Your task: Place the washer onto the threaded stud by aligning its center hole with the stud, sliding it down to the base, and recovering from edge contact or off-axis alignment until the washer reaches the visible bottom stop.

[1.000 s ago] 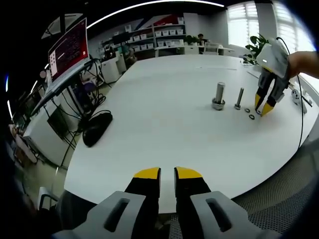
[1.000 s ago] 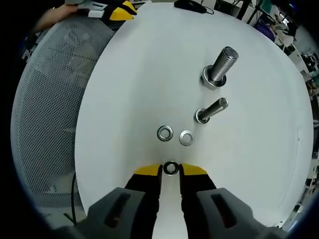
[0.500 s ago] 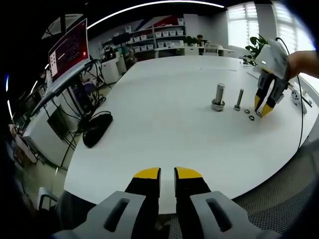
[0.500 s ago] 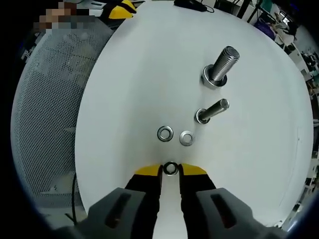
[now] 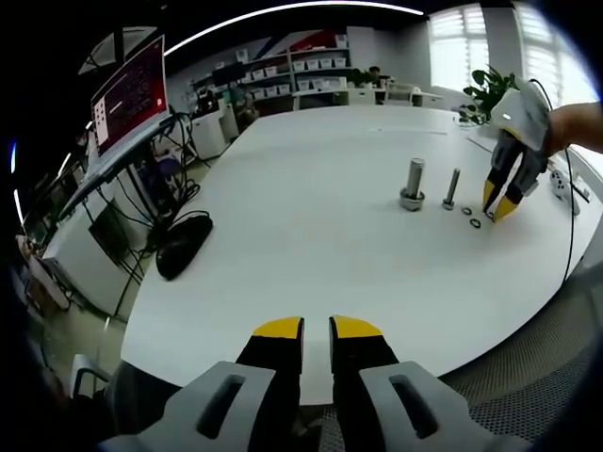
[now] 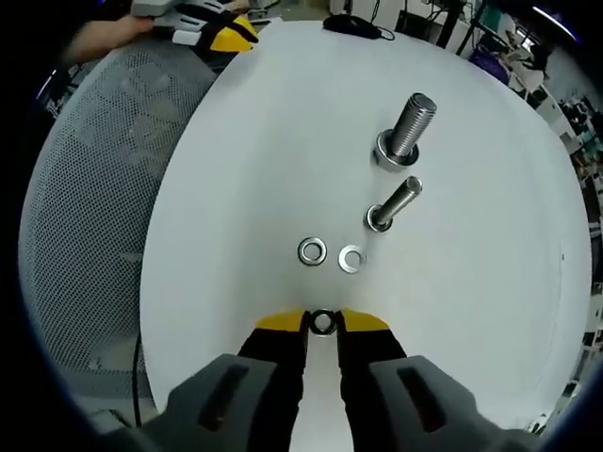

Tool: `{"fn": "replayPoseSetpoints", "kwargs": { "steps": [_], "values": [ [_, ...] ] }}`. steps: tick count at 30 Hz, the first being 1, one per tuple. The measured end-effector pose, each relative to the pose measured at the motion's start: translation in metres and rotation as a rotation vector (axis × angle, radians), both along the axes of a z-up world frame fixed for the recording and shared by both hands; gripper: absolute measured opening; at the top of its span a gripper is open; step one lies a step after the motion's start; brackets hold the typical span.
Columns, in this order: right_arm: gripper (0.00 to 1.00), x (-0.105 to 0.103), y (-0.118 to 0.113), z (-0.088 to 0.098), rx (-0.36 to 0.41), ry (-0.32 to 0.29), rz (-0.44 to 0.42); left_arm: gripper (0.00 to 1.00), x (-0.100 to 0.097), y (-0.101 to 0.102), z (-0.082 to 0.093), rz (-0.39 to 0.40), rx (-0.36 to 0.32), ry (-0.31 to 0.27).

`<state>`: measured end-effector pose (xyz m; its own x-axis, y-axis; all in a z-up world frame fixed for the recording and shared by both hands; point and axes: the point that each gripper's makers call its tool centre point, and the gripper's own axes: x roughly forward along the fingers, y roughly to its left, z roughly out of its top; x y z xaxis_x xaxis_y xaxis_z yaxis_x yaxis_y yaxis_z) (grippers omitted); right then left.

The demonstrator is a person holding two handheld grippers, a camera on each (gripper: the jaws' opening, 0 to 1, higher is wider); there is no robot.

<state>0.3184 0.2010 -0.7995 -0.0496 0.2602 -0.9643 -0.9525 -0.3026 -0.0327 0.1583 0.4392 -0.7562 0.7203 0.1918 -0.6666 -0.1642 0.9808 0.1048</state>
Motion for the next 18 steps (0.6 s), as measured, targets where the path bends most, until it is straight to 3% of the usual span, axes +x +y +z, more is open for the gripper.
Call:
{"fn": "replayPoseSetpoints", "kwargs": {
  "steps": [18],
  "values": [
    [0.16,0.0015,-0.0041,0.0000,-0.019,-0.001,-0.022,0.08,0.0002,-0.0004,-0.0001,-0.003,-0.001,0.001]
  ]
}}
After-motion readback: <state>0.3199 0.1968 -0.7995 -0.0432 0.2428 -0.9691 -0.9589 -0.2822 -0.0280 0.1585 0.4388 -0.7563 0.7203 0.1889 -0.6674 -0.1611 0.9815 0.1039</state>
